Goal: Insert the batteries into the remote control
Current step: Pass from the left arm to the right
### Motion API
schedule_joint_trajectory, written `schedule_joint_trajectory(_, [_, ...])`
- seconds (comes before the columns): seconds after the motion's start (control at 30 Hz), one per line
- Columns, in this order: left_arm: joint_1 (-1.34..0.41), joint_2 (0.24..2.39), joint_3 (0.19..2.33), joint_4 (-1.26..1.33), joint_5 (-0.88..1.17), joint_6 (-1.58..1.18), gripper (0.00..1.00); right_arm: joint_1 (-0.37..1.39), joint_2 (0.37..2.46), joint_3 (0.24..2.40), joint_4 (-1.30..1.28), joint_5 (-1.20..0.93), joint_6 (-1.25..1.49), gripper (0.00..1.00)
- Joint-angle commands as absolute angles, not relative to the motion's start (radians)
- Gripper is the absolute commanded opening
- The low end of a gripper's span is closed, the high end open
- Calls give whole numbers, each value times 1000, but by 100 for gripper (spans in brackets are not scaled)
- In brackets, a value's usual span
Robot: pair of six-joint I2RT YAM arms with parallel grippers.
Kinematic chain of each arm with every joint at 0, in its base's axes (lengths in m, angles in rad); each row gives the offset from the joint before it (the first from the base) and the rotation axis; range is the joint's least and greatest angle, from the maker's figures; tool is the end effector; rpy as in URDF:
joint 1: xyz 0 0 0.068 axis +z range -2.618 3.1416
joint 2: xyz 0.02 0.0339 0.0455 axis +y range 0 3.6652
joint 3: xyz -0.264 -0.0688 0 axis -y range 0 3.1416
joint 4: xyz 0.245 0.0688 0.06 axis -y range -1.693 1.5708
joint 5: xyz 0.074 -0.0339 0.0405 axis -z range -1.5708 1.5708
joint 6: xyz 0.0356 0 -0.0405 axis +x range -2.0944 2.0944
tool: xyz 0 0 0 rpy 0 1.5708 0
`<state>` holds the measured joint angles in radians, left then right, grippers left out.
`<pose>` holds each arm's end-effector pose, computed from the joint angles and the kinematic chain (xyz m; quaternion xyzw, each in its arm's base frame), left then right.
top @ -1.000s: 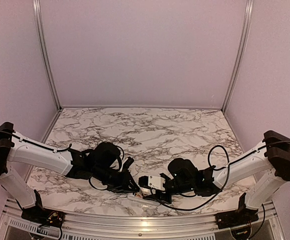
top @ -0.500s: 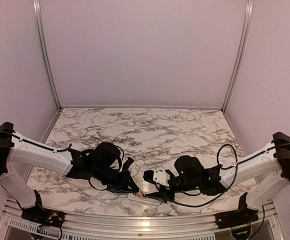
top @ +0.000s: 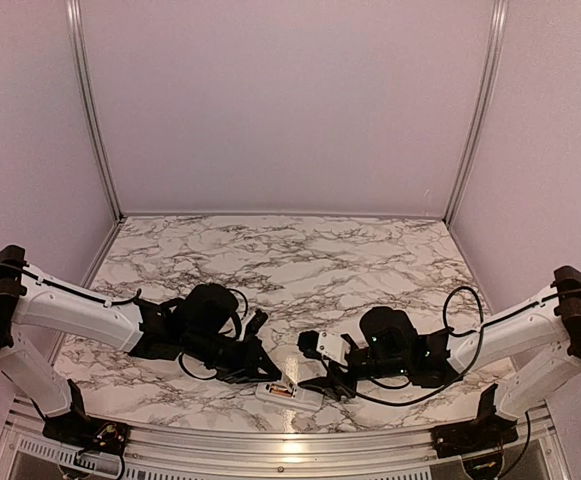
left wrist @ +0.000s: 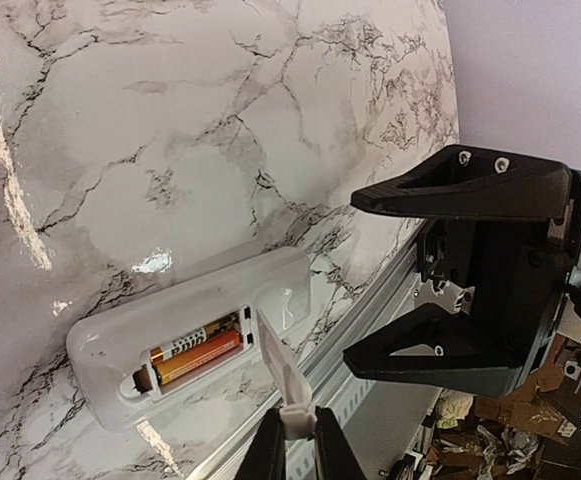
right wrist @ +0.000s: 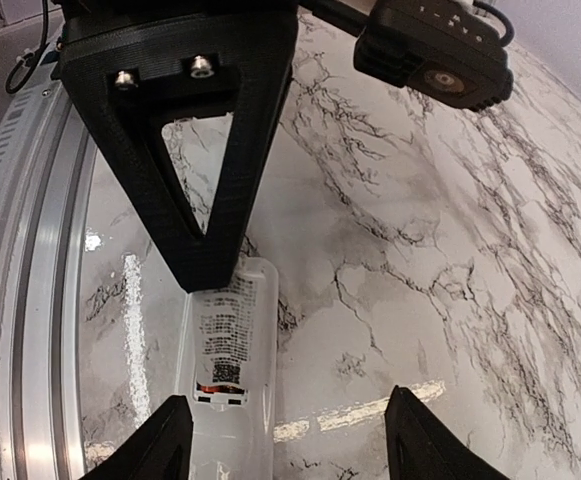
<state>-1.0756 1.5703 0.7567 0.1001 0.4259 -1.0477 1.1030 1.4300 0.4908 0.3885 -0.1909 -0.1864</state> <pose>0.1354 -0.2817 0.1710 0.1002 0.8877 -0.4484 0.0302 0.1152 0.2430 0.1556 -0.5593 0.6664 0.2896 0.3990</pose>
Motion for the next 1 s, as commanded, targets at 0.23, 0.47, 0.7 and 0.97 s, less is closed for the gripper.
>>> schedule_joint_trajectory(0.23, [-1092,1606,750,148,410,-1053,0,1080,1408,478,404,-179,-161,65])
schedule_joint_trajectory(0.47, [-1095,1620,749,153,408,-1061,0,1078,1407,476,405,-175,-160,65])
schedule_joint_trajectory(0.7, [-1098,1631,746,148,401,-1068,0,1077,1409,474,406,-175,-160,65])
schedule_joint_trajectory(0.97, [-1112,1629,747,139,388,-1073,0,1078,1424,479,406,-208,-171,65])
